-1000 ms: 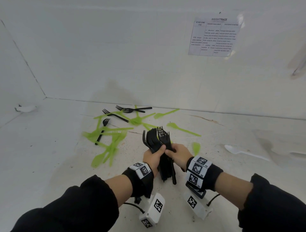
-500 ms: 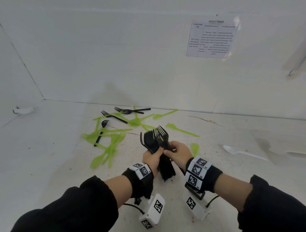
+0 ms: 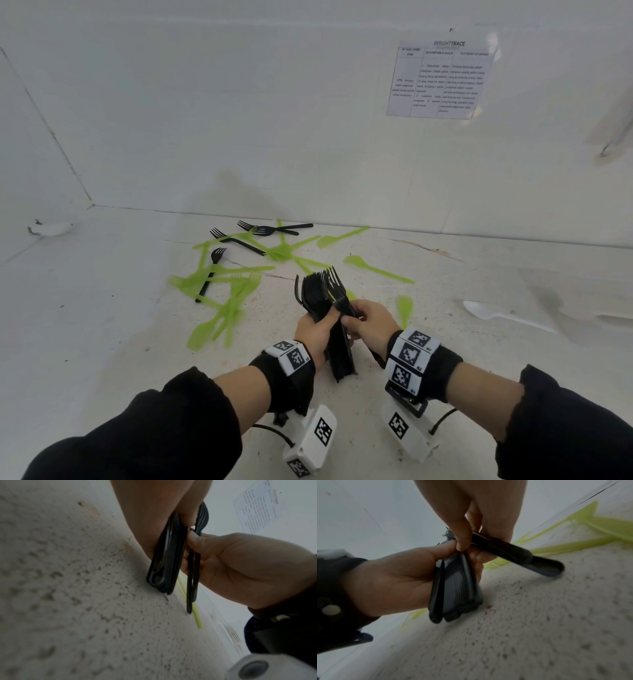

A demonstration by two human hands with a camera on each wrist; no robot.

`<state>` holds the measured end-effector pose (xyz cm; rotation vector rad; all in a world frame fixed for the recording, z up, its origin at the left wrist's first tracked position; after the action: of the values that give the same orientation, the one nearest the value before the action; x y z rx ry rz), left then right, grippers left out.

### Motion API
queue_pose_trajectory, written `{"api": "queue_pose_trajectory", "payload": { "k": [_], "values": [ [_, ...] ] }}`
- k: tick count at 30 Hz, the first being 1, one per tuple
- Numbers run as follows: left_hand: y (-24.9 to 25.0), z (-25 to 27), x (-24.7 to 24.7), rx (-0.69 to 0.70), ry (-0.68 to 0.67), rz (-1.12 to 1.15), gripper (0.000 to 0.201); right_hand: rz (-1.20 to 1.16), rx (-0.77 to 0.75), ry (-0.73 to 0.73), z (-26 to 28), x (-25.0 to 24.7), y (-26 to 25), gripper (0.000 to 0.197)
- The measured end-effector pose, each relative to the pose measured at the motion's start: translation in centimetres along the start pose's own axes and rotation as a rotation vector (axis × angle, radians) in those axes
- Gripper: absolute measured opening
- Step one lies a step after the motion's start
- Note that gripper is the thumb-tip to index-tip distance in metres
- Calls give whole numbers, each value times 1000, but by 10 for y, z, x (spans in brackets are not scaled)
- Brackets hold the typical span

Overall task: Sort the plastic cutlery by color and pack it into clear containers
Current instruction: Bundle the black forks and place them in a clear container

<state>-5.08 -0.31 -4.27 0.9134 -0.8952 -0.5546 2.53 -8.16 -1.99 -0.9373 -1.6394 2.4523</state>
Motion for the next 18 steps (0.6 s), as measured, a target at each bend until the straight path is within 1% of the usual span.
{"api": "queue_pose_trajectory", "payload": {
  "k": [4,6,8,12,15,18],
  "values": [
    [-2,-2,1,24,58,7,11,20,-14,31,0,4,-3,20],
    [-2,-3,0,26,93,21,13,-25,-7,93,0,4,-1,26],
    [-1,-5,-1,29,128,31,19,-78,-1,123,0,1,0,30],
    [-3,-5,-1,33,116,35,19,-52,-15,47,3,-3,-1,34],
    [-6,-5,-3,56,124,16,27,27,-32,31,4,-2,-2,36],
    [-5,-4,-4,50,130,5,22,13,-10,21,4,-4,0,38]
  ]
}}
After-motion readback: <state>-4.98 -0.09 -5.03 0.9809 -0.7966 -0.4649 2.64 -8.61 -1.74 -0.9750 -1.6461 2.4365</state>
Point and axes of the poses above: each hand's wrist, its own z-axis away from the middle knuckle, its own x-axis out of the palm, y = z × x, the point moved 1 cm from there along -z, towards the middle knuckle, and after that the axes turned 14 degrees about -y, right-handed, at the moved point
